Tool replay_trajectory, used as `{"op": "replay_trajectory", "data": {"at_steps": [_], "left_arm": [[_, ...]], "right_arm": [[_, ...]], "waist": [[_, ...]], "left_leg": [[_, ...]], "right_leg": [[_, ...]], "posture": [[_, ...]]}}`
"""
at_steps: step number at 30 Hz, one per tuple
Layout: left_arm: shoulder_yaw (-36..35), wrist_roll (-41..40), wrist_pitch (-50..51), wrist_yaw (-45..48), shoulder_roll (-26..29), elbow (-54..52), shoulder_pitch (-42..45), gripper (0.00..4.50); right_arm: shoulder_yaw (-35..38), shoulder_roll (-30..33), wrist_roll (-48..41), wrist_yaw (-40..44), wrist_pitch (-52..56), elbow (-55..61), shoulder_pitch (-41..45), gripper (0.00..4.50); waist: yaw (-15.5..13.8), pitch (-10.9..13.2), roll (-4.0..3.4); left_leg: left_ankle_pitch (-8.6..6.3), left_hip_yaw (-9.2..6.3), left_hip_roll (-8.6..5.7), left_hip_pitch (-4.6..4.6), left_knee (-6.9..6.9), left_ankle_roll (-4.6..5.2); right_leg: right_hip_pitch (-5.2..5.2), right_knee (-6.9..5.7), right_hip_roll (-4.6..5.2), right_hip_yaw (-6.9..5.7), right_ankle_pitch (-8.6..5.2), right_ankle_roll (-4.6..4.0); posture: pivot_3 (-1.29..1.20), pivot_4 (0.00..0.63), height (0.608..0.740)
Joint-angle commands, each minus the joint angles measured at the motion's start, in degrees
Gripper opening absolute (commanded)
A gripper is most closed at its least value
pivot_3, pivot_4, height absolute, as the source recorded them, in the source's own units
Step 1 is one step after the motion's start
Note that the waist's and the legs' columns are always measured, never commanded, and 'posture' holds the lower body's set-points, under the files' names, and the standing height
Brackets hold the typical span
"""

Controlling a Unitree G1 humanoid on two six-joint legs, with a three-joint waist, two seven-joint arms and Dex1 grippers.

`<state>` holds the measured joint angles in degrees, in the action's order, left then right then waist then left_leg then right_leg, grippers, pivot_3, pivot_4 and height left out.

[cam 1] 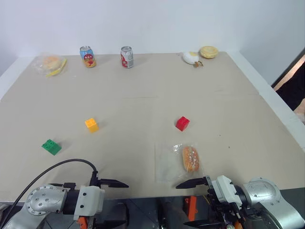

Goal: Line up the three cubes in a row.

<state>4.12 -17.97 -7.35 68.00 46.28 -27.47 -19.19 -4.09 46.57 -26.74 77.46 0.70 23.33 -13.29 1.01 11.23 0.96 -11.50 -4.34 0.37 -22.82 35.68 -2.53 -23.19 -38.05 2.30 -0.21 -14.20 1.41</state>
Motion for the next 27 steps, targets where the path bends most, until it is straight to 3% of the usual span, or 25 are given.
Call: {"op": "replay_trajectory", "data": {"at_steps": [1,22,27], "left_arm": [[0.21,-0.31,-1.16,0.37,0.43,-0.21,0.11,4.41],[1.05,-0.42,-0.84,-0.65,-0.02,0.55,3.04,4.41],[-1.26,-5.44,5.33,-3.66,-1.09,-0.25,6.72,4.41]], "right_arm": [[0.46,1.38,-0.93,1.82,-0.35,0.24,0.15,4.5],[0.78,3.39,-1.27,5.78,-0.06,-3.27,2.95,4.5],[4.94,4.04,-7.59,2.25,5.98,1.32,4.95,4.5]], "waist": [[0.0,0.0,0.0],[0.0,0.0,0.07],[0.0,0.0,0.07]], "left_leg": [[0.0,0.01,0.0,0.01,0.0,0.0],[-0.01,0.5,0.32,0.04,0.06,-0.01],[-0.01,0.5,0.32,0.04,0.07,-0.01]], "right_leg": [[0.0,0.0,0.0,0.0,0.0,0.0],[0.01,0.0,-0.12,0.08,0.01,-0.05],[0.01,0.0,-0.13,0.1,0.03,-0.04]], "posture": [[0.0,0.15,0.74],[0.0,0.15,0.74],[0.0,0.15,0.74]]}}
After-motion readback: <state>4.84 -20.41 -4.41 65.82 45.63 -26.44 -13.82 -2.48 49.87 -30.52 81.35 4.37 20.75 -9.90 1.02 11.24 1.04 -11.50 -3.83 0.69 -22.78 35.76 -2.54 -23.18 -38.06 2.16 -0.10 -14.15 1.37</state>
